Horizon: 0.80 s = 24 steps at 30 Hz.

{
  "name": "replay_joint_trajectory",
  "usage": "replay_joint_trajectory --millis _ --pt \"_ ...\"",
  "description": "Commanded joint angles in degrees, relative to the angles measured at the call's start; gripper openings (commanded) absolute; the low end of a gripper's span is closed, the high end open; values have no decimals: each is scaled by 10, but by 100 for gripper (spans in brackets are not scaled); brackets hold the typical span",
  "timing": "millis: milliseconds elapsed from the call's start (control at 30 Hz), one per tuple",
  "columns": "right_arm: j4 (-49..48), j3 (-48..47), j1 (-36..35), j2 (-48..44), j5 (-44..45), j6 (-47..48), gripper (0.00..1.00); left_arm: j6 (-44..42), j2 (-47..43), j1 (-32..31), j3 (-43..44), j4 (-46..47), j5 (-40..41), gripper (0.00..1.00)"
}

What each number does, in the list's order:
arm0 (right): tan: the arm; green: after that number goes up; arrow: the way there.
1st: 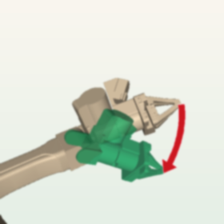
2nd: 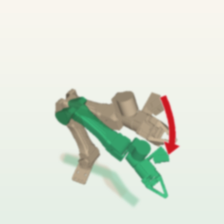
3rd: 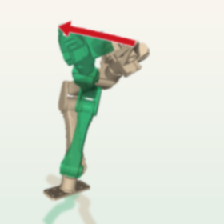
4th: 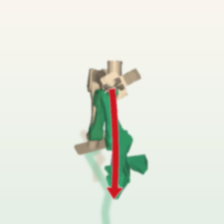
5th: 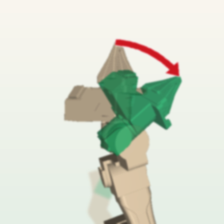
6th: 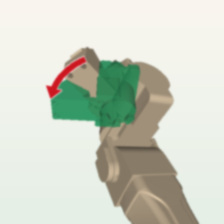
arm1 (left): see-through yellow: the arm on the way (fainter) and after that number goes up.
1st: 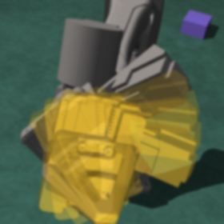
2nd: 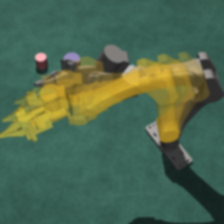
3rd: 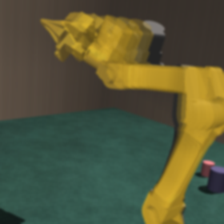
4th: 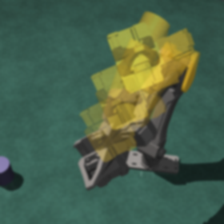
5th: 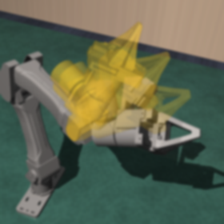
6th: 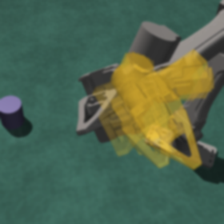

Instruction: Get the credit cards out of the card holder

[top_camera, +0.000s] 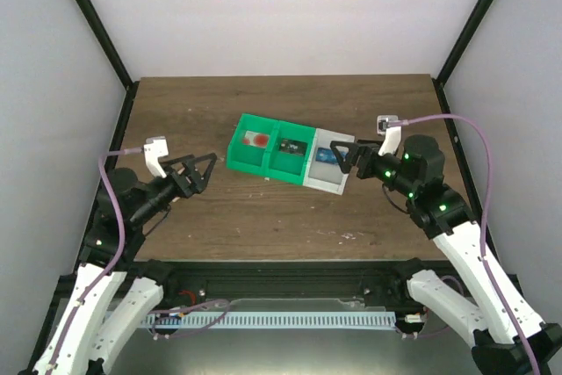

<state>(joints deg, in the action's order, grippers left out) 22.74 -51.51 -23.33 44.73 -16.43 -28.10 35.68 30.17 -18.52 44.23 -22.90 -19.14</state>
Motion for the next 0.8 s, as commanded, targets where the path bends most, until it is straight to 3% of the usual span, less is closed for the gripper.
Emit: replay_joint_trajectory --millis 0,233,433,500,633,767 --pt "-9 7 -3 -18 3 7 100 -11 1 2 3 -12 21 100" --pt "-8 21 -3 -11 -24 5 100 -11 23 2 -22 11 29 100" --pt "-20 36 -3 -16 -46 0 100 34 103 21 -49 2 92 99" --pt "-22 39 -3 -18 -49 5 100 53 135 55 -59 2 70 93" --pt "-21 42 -3 -20 -53 14 100 92 163 141 -88 22 58 72" --pt "-32 47 -4 -26 -75 12 100 128 178 224 -118 41 87 71"
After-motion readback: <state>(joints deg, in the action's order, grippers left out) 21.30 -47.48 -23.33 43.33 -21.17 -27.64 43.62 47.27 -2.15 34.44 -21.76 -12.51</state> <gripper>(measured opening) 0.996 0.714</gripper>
